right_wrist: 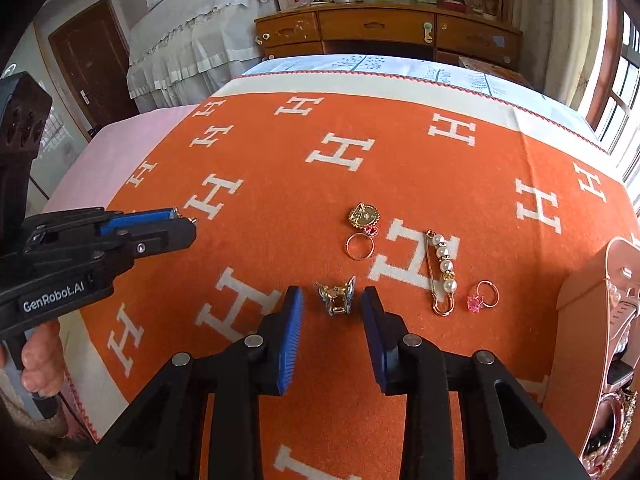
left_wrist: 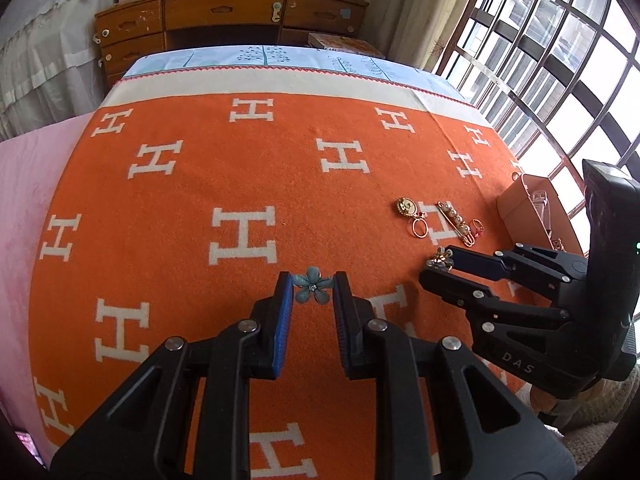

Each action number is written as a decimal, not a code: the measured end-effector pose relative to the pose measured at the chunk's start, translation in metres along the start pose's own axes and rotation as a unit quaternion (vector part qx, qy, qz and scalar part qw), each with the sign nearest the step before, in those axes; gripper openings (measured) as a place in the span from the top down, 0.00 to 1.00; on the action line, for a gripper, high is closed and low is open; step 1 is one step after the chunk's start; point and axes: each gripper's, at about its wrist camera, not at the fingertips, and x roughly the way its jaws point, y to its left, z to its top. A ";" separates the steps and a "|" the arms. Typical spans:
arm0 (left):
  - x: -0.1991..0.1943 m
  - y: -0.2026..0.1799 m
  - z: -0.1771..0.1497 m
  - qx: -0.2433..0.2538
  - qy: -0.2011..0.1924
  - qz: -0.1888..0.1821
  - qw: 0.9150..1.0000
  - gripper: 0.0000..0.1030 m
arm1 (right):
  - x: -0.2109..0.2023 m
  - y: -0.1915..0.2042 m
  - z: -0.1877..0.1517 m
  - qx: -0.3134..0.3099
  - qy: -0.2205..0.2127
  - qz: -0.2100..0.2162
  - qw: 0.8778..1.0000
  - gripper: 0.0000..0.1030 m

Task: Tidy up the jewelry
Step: 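Grasp the blue flower brooch with the left tool while the right tool grasps the gold brooch, then carry both brooches into the pink tray and open both tools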

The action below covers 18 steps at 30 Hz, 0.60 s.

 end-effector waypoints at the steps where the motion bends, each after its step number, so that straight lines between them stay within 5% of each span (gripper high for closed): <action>1: 0.000 -0.002 -0.002 0.001 0.000 0.001 1.000 0.83 | 0.001 0.001 0.000 0.000 -0.001 -0.002 1.000 0.72; 5: -0.004 -0.009 -0.006 0.005 -0.001 -0.002 1.000 0.83 | 0.002 0.003 0.000 -0.006 -0.006 -0.020 1.000 0.82; 18: -0.038 -0.064 0.002 0.048 -0.017 -0.014 0.999 0.83 | -0.071 -0.024 -0.020 0.052 -0.074 0.010 0.996 0.83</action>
